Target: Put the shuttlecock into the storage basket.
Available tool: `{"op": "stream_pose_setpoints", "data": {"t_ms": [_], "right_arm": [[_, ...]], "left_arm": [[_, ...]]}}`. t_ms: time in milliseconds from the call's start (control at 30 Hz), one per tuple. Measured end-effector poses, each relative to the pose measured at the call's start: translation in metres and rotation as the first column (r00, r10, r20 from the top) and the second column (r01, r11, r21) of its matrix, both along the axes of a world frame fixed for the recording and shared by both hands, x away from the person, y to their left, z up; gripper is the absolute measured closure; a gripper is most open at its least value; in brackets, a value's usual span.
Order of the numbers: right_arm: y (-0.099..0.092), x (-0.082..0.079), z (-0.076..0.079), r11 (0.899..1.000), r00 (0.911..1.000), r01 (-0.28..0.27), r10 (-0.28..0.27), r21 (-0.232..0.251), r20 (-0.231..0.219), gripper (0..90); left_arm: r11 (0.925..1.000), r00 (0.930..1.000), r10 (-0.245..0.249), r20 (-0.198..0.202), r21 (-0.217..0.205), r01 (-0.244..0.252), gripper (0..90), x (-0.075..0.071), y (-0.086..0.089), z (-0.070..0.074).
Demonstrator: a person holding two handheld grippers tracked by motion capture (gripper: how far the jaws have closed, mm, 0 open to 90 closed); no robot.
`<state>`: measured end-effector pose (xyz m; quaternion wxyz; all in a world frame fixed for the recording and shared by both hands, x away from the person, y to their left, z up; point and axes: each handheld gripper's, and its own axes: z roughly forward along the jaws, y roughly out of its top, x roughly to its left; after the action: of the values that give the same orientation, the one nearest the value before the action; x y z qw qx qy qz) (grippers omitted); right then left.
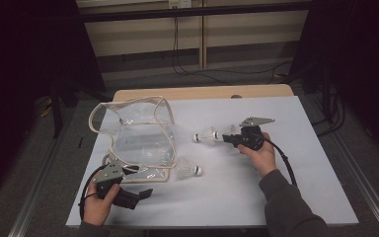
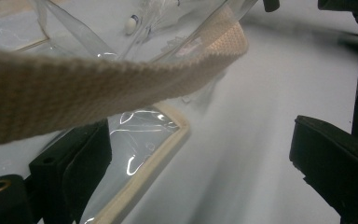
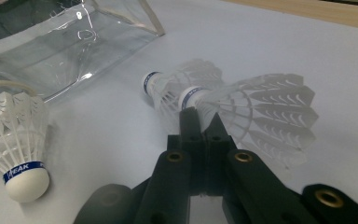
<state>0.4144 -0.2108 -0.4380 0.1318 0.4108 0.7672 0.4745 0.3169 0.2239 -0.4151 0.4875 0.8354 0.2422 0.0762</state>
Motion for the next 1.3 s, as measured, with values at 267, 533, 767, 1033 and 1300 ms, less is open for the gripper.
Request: {"op": "stream_pose_setpoints", "data": {"t_ms": [267,533,767,1033,1300], "right_arm": [[0.004,0.003,-0.001,1.000,1.0000,-0.008,0.008,0.001,-0.005,90.0],[0.006,0.003,-0.004,1.000,0.9999,-0.014,0.014,-0.007,-0.008,90.0],[0.009,0.005,-0.005,1.000,0.9999,-0.015,0.015,-0.016,-0.008,90.0],[0.015,0.006,-0.004,0.999,0.9997,-0.023,0.023,-0.023,-0.001,90.0],[0.021,0.007,-0.004,0.999,0.9995,-0.032,0.032,-0.029,0.001,90.0]], "left_arm": [[1.0000,1.0000,-0.001,-0.001,0.000,0.001,5.6,0.000,0.000,0.000],[1.0000,1.0000,0.000,-0.001,-0.001,0.000,5.5,0.000,0.000,0.000],[1.0000,1.0000,-0.001,0.000,0.000,0.001,5.5,0.000,0.000,0.000],[1.0000,1.0000,-0.003,0.001,0.001,0.003,5.5,0.000,0.000,0.000],[1.0000,1.0000,-0.003,0.001,0.001,0.003,5.5,0.000,0.000,0.000]]}}
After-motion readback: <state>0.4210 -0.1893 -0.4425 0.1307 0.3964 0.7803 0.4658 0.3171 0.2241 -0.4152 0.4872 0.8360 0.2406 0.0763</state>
